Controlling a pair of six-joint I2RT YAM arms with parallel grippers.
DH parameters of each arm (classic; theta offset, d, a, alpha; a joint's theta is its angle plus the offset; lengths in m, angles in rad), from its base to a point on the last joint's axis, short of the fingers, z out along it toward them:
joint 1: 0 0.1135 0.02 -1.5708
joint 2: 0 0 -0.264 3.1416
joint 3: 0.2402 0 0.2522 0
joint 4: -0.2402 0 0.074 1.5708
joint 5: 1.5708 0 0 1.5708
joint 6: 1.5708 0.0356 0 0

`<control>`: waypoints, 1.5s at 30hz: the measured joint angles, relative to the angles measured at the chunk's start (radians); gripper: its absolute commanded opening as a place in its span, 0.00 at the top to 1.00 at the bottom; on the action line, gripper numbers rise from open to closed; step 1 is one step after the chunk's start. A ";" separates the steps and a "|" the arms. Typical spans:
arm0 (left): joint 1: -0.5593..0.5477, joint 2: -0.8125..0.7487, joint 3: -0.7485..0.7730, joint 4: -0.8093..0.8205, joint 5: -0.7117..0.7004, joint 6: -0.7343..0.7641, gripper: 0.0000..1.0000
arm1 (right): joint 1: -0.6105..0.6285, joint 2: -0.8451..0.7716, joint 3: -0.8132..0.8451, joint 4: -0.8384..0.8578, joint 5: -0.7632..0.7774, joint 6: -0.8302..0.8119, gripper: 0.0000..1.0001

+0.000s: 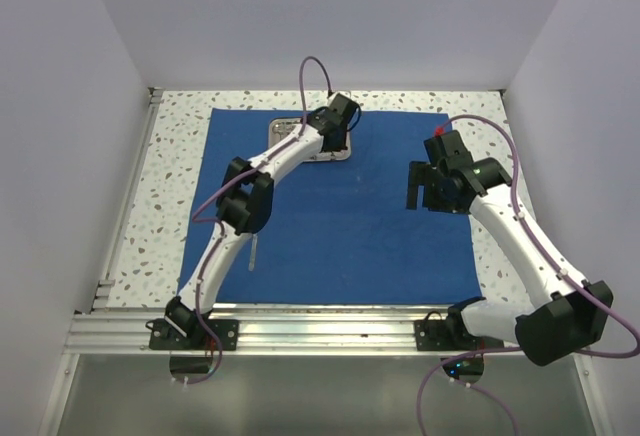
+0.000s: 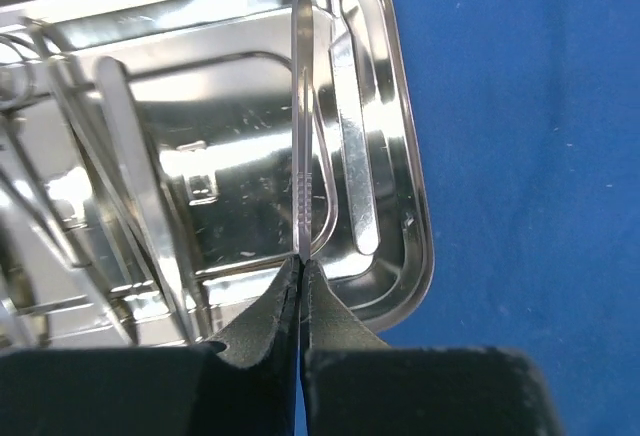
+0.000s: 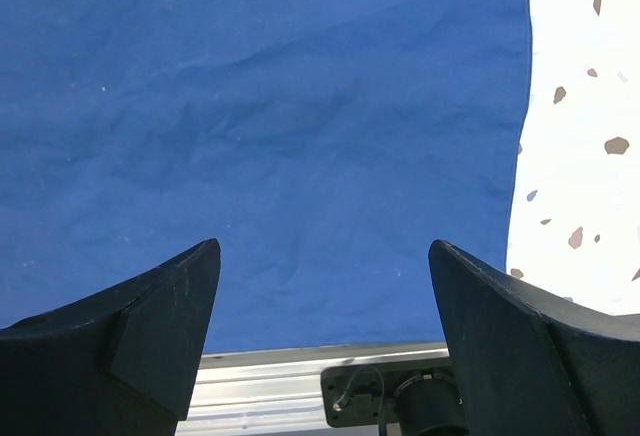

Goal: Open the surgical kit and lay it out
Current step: Pick up the medical item from the container, then place the medical item in the surgical kit.

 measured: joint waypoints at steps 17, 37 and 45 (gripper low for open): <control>-0.020 -0.903 -0.851 -0.011 -0.066 -0.064 1.00 | 0.000 -0.052 0.004 0.053 -0.077 0.008 0.11; -0.065 -1.330 -1.575 -0.066 -0.047 -0.291 0.94 | 0.000 0.422 0.528 0.154 -0.137 0.042 0.12; -0.065 -1.331 -1.590 -0.051 -0.016 -0.293 0.18 | 0.000 0.724 0.791 0.186 -0.187 0.086 0.12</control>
